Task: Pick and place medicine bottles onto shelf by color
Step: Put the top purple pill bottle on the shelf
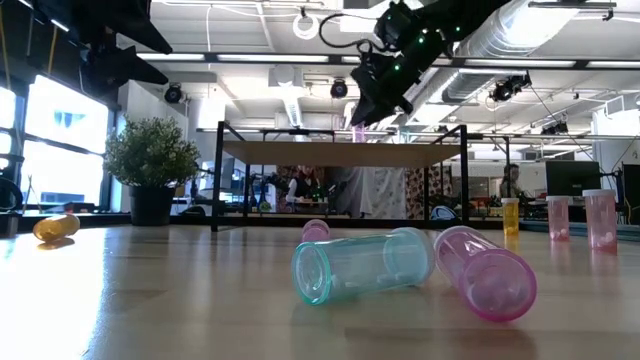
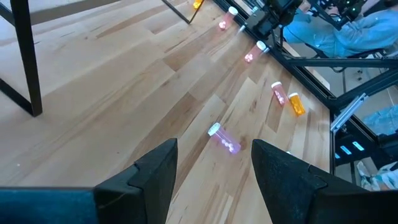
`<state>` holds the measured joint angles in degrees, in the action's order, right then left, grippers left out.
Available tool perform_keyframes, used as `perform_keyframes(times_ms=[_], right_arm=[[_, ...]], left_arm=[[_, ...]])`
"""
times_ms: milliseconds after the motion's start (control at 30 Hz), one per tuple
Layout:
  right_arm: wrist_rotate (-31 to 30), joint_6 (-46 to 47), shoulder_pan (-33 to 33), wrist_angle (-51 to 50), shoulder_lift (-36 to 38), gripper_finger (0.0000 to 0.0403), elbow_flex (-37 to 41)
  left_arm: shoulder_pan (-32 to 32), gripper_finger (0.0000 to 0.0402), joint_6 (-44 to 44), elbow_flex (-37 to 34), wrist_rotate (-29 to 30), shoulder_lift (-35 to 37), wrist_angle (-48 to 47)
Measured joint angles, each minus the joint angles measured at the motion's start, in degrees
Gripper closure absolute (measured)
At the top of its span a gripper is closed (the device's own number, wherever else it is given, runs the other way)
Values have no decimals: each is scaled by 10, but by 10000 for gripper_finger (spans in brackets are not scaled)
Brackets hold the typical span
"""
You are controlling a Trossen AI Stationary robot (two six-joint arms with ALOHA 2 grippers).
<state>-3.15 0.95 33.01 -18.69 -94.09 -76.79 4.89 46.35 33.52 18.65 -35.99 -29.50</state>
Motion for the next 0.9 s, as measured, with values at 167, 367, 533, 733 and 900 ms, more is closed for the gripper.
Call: perform_keyframes(times_ms=[167, 367, 533, 733, 900], right_arm=[[-22, -14, -9, 0, -6, 297, 0], [-31, -26, -8, -12, -6, 297, 0], [-26, -29, -8, -11, -6, 297, 0], [-25, -27, -8, -16, -11, 297, -1], [-27, -25, -8, -14, -12, 297, -1]], left_arm=[[0, 204, 0, 0, 0, 0, 0], [0, 204, 0, 0, 0, 0, 1], [0, 204, 0, 0, 0, 0, 1], [0, 204, 0, 0, 0, 0, 1], [0, 204, 0, 0, 0, 0, 1]])
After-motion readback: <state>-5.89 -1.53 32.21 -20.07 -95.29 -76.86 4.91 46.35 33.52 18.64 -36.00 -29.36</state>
